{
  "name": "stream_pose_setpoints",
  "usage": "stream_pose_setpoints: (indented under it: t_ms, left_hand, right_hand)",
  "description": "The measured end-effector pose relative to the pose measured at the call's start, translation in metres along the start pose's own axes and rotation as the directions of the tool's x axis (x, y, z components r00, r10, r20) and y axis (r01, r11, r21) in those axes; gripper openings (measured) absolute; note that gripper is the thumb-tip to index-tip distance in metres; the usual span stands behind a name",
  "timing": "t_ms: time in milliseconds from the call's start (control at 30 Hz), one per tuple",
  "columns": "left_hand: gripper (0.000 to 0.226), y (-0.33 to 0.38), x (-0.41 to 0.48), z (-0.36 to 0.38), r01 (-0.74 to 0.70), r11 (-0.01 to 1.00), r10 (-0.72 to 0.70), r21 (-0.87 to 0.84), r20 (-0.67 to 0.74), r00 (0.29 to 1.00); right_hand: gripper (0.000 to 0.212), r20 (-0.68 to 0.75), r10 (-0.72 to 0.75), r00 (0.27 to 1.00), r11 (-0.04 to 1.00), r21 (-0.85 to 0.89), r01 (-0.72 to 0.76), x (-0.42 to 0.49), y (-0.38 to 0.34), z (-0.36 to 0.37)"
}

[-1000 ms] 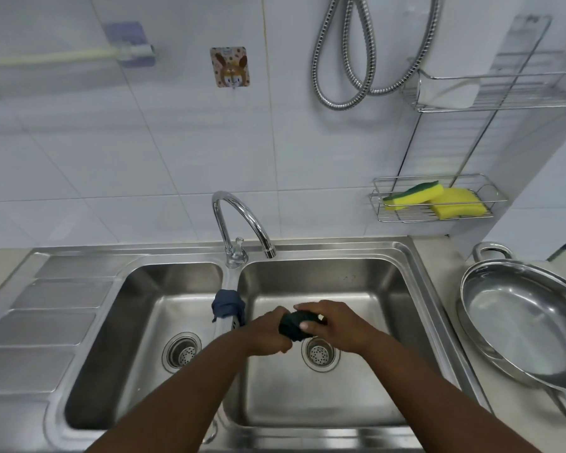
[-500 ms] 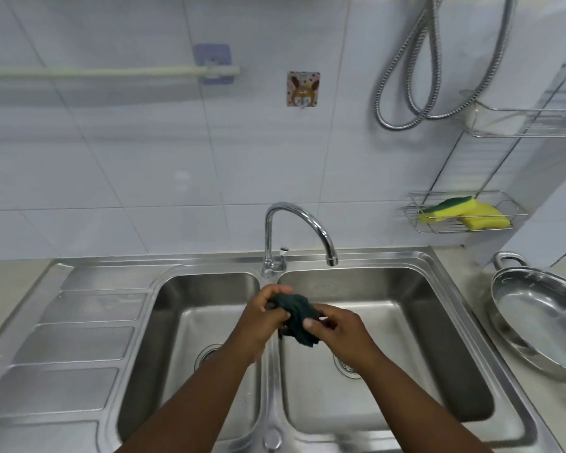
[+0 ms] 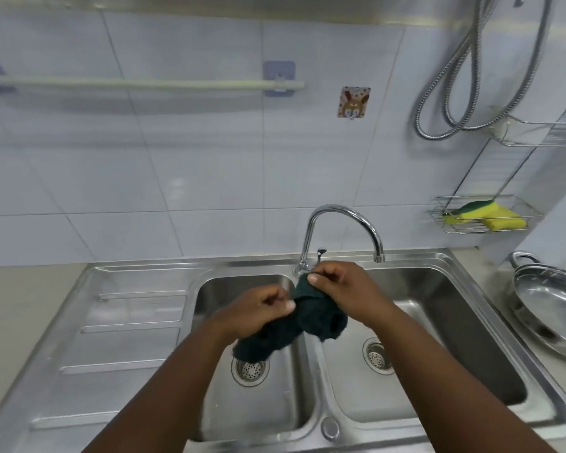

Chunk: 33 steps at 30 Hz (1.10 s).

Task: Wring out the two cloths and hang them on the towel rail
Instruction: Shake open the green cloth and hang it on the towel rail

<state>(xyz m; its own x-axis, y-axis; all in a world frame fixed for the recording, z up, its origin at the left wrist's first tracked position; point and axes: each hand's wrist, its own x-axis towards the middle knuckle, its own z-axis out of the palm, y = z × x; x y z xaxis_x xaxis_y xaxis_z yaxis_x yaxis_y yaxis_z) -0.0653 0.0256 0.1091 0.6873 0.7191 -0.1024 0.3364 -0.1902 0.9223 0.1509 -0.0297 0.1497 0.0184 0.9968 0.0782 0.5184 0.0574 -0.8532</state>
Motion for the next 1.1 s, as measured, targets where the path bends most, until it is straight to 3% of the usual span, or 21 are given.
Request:
stream_pose_setpoints:
  t_ms: [100, 167, 200, 267, 367, 467, 533, 633, 700, 800, 933, 1033, 1100]
  left_hand:
    - [0.018, 0.004, -0.012, -0.013, -0.042, 0.988, 0.025, -0.147, -0.114, 0.993]
    - [0.013, 0.009, -0.02, -0.015, -0.058, 0.958, 0.04, -0.282, -0.067, 0.997]
    - [0.025, 0.011, -0.022, -0.015, -0.05, 0.95, 0.045, -0.308, -0.024, 0.999]
    - [0.044, 0.016, -0.023, -0.01, -0.066, 0.964, 0.066, -0.256, -0.006, 0.998]
    - [0.018, 0.018, -0.022, -0.01, -0.077, 0.987, 0.039, -0.14, -0.255, 0.966]
    - [0.018, 0.015, -0.026, -0.029, -0.041, 0.963, -0.077, -0.266, -0.419, 0.905]
    - [0.029, 0.016, -0.03, -0.041, -0.059, 0.971, -0.05, -0.232, -0.437, 0.898]
    - [0.02, 0.022, -0.035, -0.051, -0.142, 0.95, -0.006, -0.276, -0.472, 0.881]
    - [0.014, 0.027, -0.035, -0.064, -0.182, 0.926, -0.016, -0.331, -0.517, 0.856]
    - [0.013, 0.029, -0.035, -0.092, -0.203, 0.929, -0.01, -0.308, -0.572, 0.82]
    - [0.016, 0.026, -0.037, -0.118, -0.115, 0.965, -0.04, -0.235, -0.566, 0.823]
    - [0.011, 0.019, -0.04, -0.134, -0.033, 0.973, -0.11, -0.226, -0.59, 0.8]
    - [0.01, 0.016, -0.042, -0.144, 0.058, 0.977, -0.168, -0.203, -0.578, 0.799]
  right_hand:
    - [0.009, 0.047, -0.037, 0.998, 0.999, -0.037, 0.039, 0.007, -0.018, 0.01]
    - [0.016, 0.081, -0.037, 0.996, 0.999, -0.02, 0.038, 0.008, -0.026, 0.017]
    - [0.022, 0.096, -0.032, 0.995, 0.999, -0.015, 0.034, 0.009, -0.029, 0.021]
    - [0.038, 0.118, -0.009, 0.993, 1.0, -0.01, 0.01, 0.009, -0.035, 0.026]
    - [0.05, 0.201, 0.074, 0.977, 0.997, -0.004, -0.075, 0.007, -0.04, 0.021]
    - [0.039, 0.345, 0.165, 0.924, 0.984, -0.115, -0.132, 0.004, -0.036, 0.006]
    - [0.029, 0.392, 0.203, 0.897, 0.97, -0.203, -0.13, 0.003, -0.031, 0.001]
    - [0.023, 0.46, 0.258, 0.85, 0.933, -0.346, -0.096, 0.002, -0.029, 0.004]
    - [0.026, 0.452, 0.276, 0.848, 0.911, -0.404, -0.081, 0.002, -0.025, 0.006]
    - [0.019, 0.412, 0.269, 0.87, 0.944, -0.293, -0.153, 0.0, -0.016, 0.003]
    - [0.018, 0.277, 0.203, 0.939, 0.965, -0.216, -0.145, 0.005, -0.017, -0.011]
    - [0.014, 0.265, 0.164, 0.95, 0.983, -0.127, -0.135, 0.01, -0.02, -0.024]
    - [0.006, 0.25, 0.16, 0.955, 0.974, -0.2, -0.11, 0.014, -0.025, -0.031]
